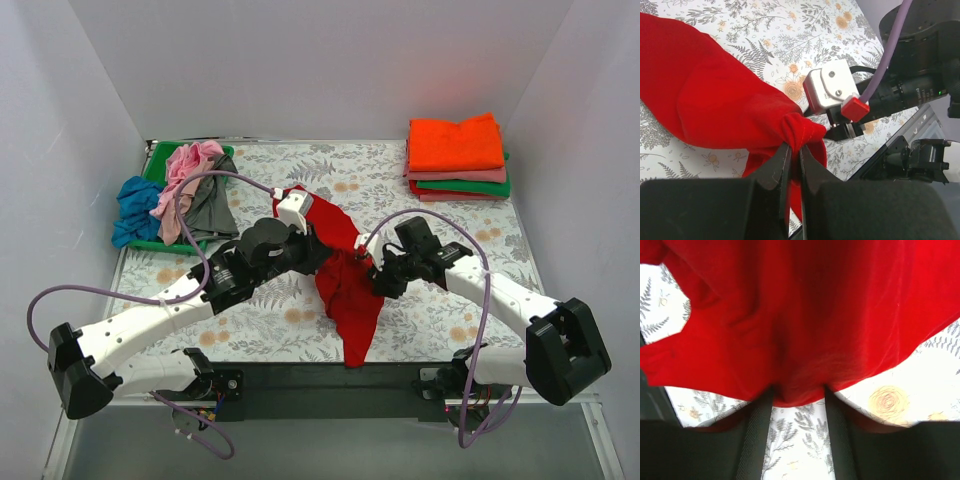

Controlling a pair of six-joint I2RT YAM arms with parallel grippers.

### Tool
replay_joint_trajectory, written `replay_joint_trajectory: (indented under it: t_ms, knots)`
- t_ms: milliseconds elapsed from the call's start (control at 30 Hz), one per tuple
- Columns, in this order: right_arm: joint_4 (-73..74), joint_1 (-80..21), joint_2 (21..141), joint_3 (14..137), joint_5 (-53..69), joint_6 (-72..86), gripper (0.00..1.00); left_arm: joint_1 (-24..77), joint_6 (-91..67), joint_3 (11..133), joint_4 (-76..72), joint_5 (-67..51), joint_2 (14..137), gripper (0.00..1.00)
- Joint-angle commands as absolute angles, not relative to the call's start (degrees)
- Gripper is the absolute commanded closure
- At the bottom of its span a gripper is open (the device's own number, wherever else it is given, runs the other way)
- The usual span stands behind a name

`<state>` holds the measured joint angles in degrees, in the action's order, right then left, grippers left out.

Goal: Fold and stack the t-shirts
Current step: Flatten the tshirt out

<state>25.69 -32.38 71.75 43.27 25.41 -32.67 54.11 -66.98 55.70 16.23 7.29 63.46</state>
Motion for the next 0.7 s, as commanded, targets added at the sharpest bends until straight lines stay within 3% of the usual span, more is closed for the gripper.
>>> replay_joint_trajectory:
  t_ms: [0,67,100,233,433,667]
  knots:
    - [21.79,-33.48,72.24,42.63,25.47,-29.09,0.66,53.79,-67.94,55.99,14.06,6.68,61.26,1.00]
    - [24.41,-33.49,72.07,43.59,27.06,-29.62,0.94,53.79,-67.94,55.55,14.06,6.85,60.74,1.00]
    - [25.83,-33.49,71.37,44.46,27.51,-30.05,0.99,53.79,-67.85,55.29,14.41,7.12,60.47,1.00]
    - [34.88,-31.56,66.90,55.35,23.22,-37.86,0.99,53.79,-65.75,54.32,15.47,7.38,57.93,1.00]
    - [35.51,-17.25,61.17,71.70,17.41,-42.62,0.99,53.79,-58.90,57.64,14.77,-4.20,58.35,1.00]
    - [33.32,-11.25,63.80,95.25,11.26,-45.09,0.99,54.57,-53.96,83.38,16.52,-29.33,76.97,1.00]
